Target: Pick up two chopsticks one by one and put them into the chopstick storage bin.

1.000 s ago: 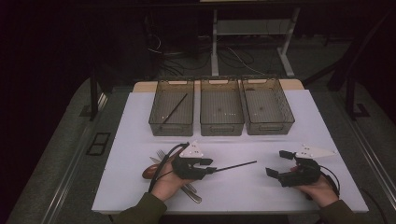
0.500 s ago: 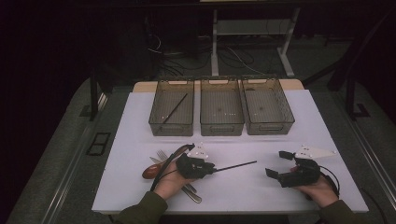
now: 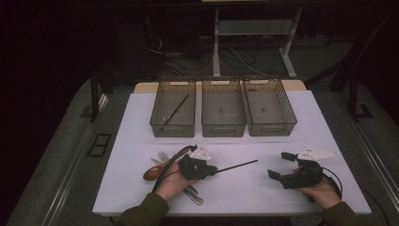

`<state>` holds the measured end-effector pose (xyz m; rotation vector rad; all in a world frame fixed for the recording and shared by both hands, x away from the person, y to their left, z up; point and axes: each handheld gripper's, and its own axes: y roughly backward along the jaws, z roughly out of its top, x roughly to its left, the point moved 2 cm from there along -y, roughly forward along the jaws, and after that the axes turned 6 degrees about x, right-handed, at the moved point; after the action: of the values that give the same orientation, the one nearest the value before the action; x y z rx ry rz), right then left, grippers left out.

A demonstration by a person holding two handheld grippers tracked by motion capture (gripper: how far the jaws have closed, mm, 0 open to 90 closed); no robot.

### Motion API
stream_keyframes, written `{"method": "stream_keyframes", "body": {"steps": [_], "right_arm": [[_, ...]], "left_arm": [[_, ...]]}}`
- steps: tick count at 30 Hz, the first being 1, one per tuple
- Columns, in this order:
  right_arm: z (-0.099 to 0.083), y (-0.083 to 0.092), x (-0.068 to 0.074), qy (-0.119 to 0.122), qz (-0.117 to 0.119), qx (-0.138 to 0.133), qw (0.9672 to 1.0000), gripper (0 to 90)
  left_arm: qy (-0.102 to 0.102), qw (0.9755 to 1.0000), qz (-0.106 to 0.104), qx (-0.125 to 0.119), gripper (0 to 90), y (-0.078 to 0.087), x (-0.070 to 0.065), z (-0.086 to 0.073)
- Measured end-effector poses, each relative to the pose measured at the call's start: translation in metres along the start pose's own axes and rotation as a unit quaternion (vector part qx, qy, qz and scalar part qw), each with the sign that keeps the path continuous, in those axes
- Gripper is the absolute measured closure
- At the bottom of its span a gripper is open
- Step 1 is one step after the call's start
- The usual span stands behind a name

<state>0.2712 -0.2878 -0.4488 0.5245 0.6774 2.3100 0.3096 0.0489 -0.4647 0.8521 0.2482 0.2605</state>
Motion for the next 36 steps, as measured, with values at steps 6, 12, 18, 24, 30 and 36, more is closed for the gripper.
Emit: {"method": "stream_keyframes", "body": {"steps": [6,12,18,24,30,36], "right_arm": [[0.000,0.000,0.000,-0.001,0.001,-0.001,1.0000,5.7],[0.000,0.001,0.000,-0.002,0.000,-0.001,1.0000,5.7],[0.000,0.001,0.000,-0.001,0.000,-0.001,1.0000,5.7],[0.000,0.001,-0.001,-0.001,-0.001,-0.001,1.0000,5.7],[-0.001,-0.002,0.001,0.001,-0.004,0.001,1.0000,5.6],[-0.002,-0.008,0.004,0.009,-0.005,0.012,0.9999,5.6]], "left_arm": [[-0.002,1.0000,0.004,0.002,85.0,0.000,-0.001,0.001],[-0.003,1.0000,0.000,-0.008,85.0,0.004,-0.003,0.004],[0.001,0.9998,0.002,-0.019,84.9,0.011,-0.004,0.006],[0.005,0.9996,0.001,-0.027,84.9,0.020,-0.005,0.008],[0.001,0.9993,0.000,-0.038,84.9,0.031,-0.005,0.010],[0.001,0.9988,0.003,-0.050,84.9,0.043,-0.004,0.011]]}}
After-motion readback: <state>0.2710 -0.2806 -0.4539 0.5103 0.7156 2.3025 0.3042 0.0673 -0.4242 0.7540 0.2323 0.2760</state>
